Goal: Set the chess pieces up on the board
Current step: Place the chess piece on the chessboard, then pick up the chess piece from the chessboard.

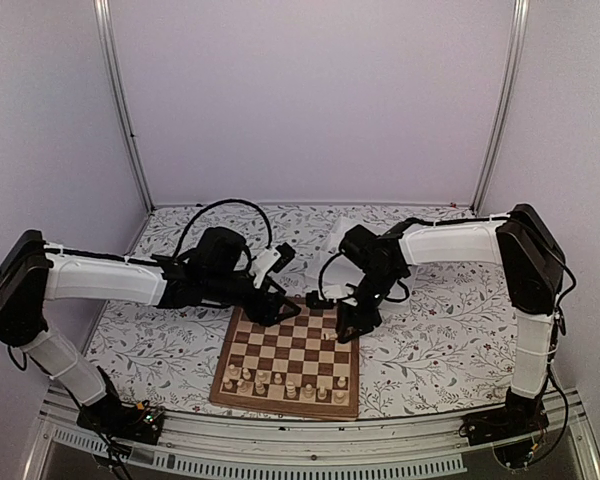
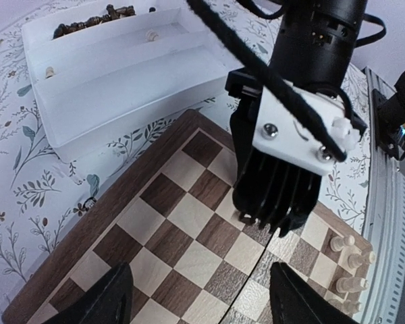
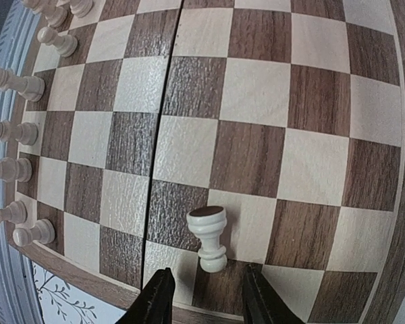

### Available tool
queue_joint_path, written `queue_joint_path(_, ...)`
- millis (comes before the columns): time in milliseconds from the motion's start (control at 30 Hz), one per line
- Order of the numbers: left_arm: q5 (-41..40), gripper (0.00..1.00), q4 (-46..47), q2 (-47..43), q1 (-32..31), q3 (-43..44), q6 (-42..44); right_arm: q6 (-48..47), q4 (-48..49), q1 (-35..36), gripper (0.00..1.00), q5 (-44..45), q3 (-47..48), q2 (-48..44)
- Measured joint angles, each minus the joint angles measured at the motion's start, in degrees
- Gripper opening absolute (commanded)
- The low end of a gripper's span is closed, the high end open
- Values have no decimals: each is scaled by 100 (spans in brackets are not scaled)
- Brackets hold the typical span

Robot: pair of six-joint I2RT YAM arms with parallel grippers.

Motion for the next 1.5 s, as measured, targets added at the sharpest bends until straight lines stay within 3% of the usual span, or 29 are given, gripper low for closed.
queue_joint_path(233,166,63,999,22,-31,-654,192,-2,168,-234,38,-334,-251,-133)
queue_joint_path(400,243,55,1290,321,-136,-619,411,-28,219,-745,38,-603,-616,-748)
queue_joint_path(667,61,53,857,1152,-538,280,986,68,570,-1552,39,-1056,-977,-1853)
queue_joint_path(1000,-280,55,348,1655,-855,776,1338,260,833,-2090,40,-1298,-1106,-2114)
queue_joint_path(1500,-520,26,-393,2208,-1045,1443,1659,306,879,-2087,40,-1322,-1189,-2114)
